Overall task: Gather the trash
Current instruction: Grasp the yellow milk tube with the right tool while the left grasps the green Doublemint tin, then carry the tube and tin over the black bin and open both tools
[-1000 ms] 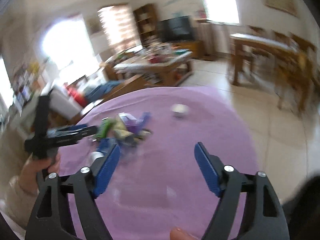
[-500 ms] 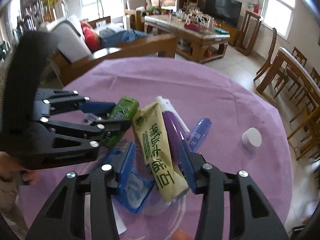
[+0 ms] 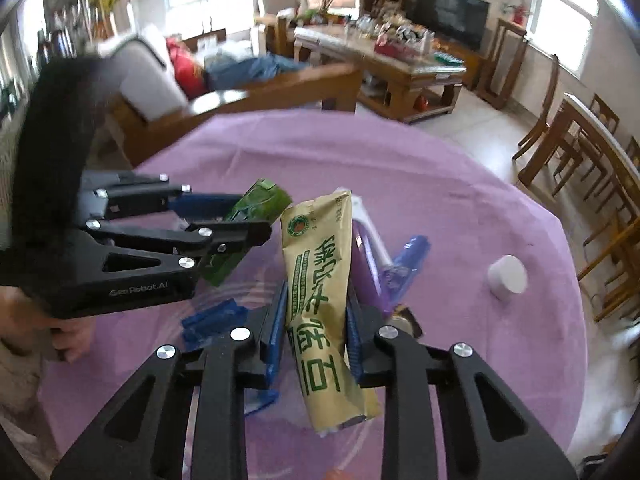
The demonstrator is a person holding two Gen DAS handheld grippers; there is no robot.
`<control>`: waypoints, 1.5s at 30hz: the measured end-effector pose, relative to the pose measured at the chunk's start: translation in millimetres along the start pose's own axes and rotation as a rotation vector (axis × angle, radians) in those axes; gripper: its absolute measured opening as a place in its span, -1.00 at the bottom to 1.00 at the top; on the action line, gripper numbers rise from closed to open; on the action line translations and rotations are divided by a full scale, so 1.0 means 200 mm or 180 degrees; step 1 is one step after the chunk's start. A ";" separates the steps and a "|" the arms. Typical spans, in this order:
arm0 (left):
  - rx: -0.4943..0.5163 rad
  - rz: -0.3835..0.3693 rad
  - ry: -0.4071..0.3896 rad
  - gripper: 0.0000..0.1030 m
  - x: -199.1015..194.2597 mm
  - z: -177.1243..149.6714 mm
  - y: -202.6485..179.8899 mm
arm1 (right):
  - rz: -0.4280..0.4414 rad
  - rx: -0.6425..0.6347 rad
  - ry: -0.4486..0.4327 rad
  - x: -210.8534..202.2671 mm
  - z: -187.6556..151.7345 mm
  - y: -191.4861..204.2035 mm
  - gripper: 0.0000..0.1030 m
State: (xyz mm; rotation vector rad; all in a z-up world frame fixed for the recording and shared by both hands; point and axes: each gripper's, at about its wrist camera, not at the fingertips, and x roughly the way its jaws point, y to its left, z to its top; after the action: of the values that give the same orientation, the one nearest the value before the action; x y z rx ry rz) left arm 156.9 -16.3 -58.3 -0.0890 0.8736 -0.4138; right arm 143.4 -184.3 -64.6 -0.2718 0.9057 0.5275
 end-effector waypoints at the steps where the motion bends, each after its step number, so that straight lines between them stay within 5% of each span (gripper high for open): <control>1: -0.0015 -0.0009 -0.0050 -0.37 -0.02 -0.01 0.00 | 0.0006 0.0062 -0.0090 -0.06 -0.01 -0.02 -0.50; 8: -0.0175 -0.0152 -0.0380 -0.39 -0.22 -0.01 -0.04 | 0.0190 0.0656 -0.0641 -0.39 -0.16 -0.21 -0.50; 18: -0.0011 -0.0414 -0.0646 -0.39 -0.44 0.01 -0.33 | 0.0258 0.1087 -0.0935 -0.63 -0.51 -0.33 -0.50; 27: 0.0343 -0.0702 -0.0624 -0.39 -0.46 0.00 -0.80 | 0.0057 0.1501 -0.1287 -0.90 -0.83 -0.54 -0.50; 45: 0.0908 -0.1534 -0.0175 -0.39 -0.10 -0.24 -1.77 | -0.0689 0.2469 -0.1773 -1.29 -1.57 -0.95 -0.50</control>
State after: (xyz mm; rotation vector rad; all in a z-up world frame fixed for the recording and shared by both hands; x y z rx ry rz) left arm -2.9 -329.1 11.1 -0.0464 0.7264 -0.9781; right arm -95.0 -563.6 -43.0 0.4633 0.4710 0.0132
